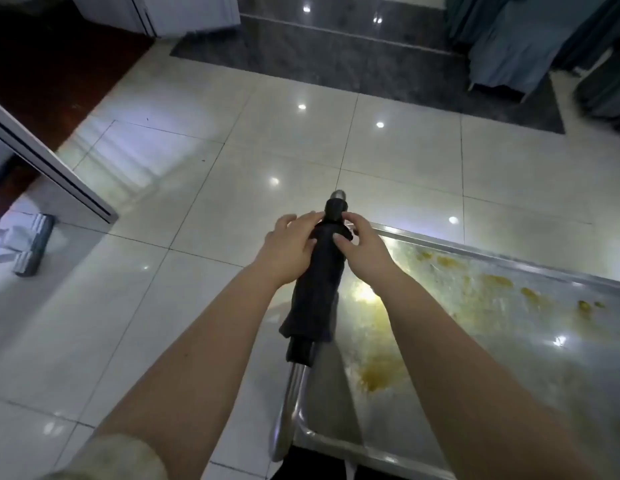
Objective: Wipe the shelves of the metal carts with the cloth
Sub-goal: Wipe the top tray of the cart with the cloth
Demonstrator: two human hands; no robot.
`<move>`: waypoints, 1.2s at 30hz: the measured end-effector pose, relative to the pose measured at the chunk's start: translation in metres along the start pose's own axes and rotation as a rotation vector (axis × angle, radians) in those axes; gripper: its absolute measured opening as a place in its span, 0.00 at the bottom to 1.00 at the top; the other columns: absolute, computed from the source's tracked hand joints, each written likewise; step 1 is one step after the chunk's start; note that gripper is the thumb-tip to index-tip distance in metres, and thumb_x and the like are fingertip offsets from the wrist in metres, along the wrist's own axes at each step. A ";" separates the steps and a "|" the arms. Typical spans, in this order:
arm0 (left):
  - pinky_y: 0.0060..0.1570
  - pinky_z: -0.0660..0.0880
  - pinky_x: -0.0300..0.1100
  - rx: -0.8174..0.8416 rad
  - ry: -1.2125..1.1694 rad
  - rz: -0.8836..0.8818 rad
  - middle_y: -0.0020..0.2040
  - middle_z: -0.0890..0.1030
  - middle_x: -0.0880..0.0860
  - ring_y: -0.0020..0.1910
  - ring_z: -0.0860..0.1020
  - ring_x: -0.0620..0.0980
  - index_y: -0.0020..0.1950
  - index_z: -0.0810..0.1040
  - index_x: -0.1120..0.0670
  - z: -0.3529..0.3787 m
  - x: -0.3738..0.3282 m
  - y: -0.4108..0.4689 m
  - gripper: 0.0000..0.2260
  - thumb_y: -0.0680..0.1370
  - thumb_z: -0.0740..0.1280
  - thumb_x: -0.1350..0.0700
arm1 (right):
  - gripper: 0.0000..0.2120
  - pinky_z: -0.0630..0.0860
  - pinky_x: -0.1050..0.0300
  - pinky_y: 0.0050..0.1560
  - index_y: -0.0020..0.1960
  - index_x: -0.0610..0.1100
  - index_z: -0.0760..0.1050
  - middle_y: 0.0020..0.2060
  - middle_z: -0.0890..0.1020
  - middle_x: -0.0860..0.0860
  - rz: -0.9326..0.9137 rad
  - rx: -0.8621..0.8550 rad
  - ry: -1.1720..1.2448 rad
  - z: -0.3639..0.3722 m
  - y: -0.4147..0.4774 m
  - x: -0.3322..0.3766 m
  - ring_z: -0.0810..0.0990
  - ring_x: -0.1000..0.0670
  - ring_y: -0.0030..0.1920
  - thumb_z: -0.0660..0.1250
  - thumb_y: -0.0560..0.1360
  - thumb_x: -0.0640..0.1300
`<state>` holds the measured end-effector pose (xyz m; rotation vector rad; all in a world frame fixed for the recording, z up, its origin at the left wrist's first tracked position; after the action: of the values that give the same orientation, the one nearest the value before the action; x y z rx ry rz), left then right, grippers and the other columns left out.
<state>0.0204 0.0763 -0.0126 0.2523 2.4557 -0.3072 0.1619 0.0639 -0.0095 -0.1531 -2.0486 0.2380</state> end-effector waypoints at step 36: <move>0.46 0.76 0.51 -0.482 0.074 0.359 0.38 0.82 0.45 0.40 0.79 0.50 0.46 0.81 0.46 0.008 -0.262 -0.108 0.09 0.69 0.69 0.59 | 0.09 0.69 0.57 0.42 0.45 0.49 0.72 0.39 0.77 0.55 -0.349 -0.387 -0.323 -0.245 -0.185 0.005 0.75 0.50 0.43 0.67 0.73 0.36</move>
<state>0.2002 -0.0565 0.1617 0.4870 2.4092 0.4494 0.3744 -0.0894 0.1501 0.0101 -2.3822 -0.3762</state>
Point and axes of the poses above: each hand's wrist, its own y-axis towards the middle knuckle, its own z-axis out of the palm, x = y × z, the point moved 8 cm from there along y, towards the middle knuckle
